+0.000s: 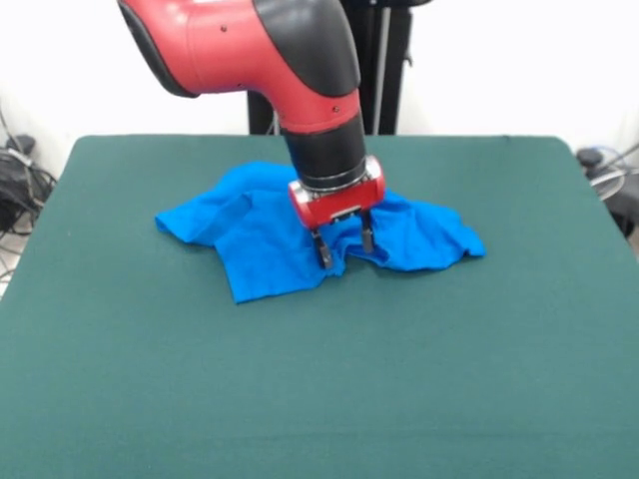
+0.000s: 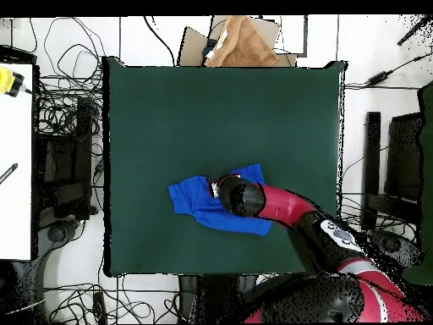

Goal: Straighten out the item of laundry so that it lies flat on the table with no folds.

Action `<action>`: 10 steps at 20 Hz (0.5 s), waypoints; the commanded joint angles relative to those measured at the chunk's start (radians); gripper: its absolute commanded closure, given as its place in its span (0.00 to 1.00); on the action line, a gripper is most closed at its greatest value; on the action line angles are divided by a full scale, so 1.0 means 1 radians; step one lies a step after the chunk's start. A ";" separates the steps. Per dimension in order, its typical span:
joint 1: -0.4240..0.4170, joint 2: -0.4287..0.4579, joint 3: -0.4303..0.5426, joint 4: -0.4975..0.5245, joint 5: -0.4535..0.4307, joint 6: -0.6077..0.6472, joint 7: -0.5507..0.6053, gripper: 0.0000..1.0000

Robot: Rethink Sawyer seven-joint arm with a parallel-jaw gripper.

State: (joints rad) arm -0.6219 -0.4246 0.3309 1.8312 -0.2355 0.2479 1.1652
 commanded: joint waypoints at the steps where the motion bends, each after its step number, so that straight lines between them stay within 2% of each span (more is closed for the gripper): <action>1: 0.052 0.111 0.006 -0.071 -0.068 -0.045 0.096 0.00; 4: 0.070 0.110 -0.003 -0.072 -0.070 -0.067 0.116 0.00; 10: 0.062 0.165 0.015 -0.112 -0.078 -0.097 0.107 0.00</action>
State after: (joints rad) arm -0.6058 -0.4112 0.3273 1.8177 -0.2590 0.2259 1.1652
